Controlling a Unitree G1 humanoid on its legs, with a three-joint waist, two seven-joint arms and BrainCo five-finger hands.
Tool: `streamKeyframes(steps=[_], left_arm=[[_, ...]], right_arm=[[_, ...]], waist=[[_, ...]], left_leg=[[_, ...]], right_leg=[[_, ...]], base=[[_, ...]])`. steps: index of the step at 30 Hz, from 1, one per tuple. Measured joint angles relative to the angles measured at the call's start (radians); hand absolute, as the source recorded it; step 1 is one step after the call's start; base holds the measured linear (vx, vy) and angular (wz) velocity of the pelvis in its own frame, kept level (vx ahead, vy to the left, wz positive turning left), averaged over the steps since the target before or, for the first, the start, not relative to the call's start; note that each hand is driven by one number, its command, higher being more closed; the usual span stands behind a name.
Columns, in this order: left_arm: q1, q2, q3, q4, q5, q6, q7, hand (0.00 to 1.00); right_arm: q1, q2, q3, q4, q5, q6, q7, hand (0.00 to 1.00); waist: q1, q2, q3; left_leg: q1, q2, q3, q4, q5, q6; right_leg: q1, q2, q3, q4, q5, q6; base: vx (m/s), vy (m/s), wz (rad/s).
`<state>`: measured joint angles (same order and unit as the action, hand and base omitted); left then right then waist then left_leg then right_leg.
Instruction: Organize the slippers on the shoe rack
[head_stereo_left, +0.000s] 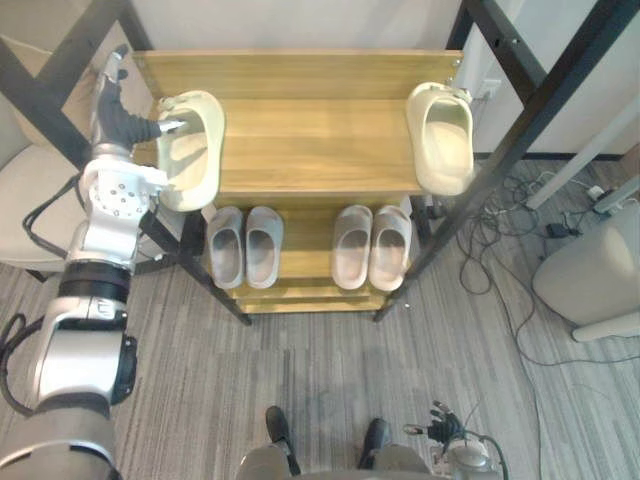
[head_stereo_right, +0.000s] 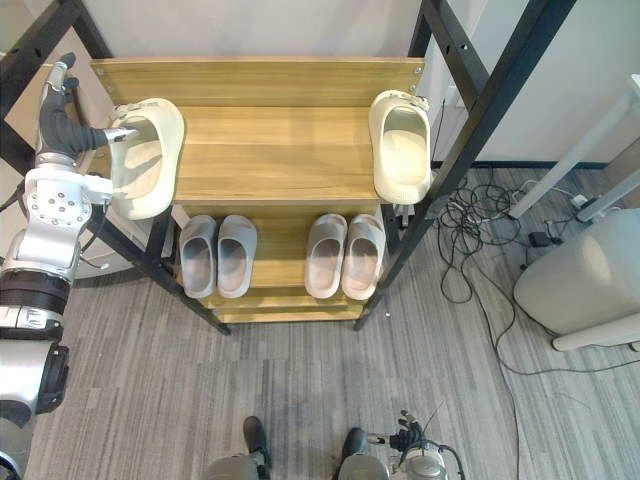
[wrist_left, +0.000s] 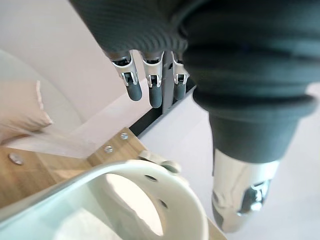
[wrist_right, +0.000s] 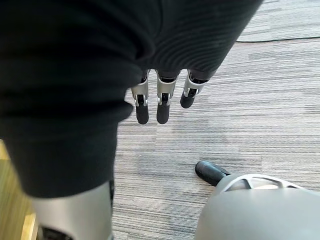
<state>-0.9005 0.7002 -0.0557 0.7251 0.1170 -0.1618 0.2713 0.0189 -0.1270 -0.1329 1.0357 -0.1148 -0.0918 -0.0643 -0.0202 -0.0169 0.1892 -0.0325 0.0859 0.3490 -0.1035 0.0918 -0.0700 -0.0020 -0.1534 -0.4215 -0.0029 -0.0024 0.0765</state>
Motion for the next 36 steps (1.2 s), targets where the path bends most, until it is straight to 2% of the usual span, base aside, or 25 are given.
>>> streamKeyframes(steps=[13,14,19,26,36], left_arm=[[-0.089,0.059,-0.02,0.066,0.07,0.019,-0.04,0.0],[-0.101,0.065,-0.025,0.08,0.084,0.02,-0.041,1.0],[-0.148,0.113,-0.042,0.118,0.127,0.024,-0.063,1.0],[-0.217,0.112,-0.042,0.192,0.128,0.038,-0.058,1.0],[-0.219,0.11,-0.044,0.211,0.126,0.047,-0.058,1.0]], right_arm=[[-0.022,-0.002,-0.012,0.0,0.041,-0.014,0.007,0.0],[-0.025,-0.001,-0.012,-0.001,0.045,-0.016,0.008,0.0],[-0.057,0.001,0.003,-0.003,0.058,-0.018,0.015,0.0],[-0.08,0.019,0.039,-0.039,0.074,-0.022,0.008,0.0],[-0.08,0.019,0.039,-0.039,0.076,-0.022,0.005,0.0]], waist=[[-0.009,-0.022,0.018],[-0.01,-0.022,0.018],[-0.018,-0.026,0.046],[-0.027,-0.031,0.053],[-0.031,-0.032,0.053]], left_leg=[[-0.048,0.003,0.025,0.0,-0.001,0.005],[-0.052,0.003,0.025,0.0,-0.001,0.006],[-0.06,0.003,0.04,0.0,0.002,0.01],[-0.063,0.001,0.05,0.0,0.003,0.011],[-0.055,-0.002,0.068,0.0,0.004,0.012]], right_leg=[[-0.078,-0.002,0.056,0.026,0.015,-0.005],[-0.085,-0.003,0.058,0.03,0.015,-0.005],[-0.104,-0.003,0.073,0.032,0.022,-0.007],[-0.108,-0.004,0.081,0.023,0.032,-0.006],[-0.1,-0.003,0.1,-0.003,0.056,-0.006]], base=[[-0.02,-0.001,-0.09],[-0.04,0.0,-0.03],[-0.04,-0.006,-0.08],[-0.01,-0.001,-0.03],[-0.02,0.0,-0.05]])
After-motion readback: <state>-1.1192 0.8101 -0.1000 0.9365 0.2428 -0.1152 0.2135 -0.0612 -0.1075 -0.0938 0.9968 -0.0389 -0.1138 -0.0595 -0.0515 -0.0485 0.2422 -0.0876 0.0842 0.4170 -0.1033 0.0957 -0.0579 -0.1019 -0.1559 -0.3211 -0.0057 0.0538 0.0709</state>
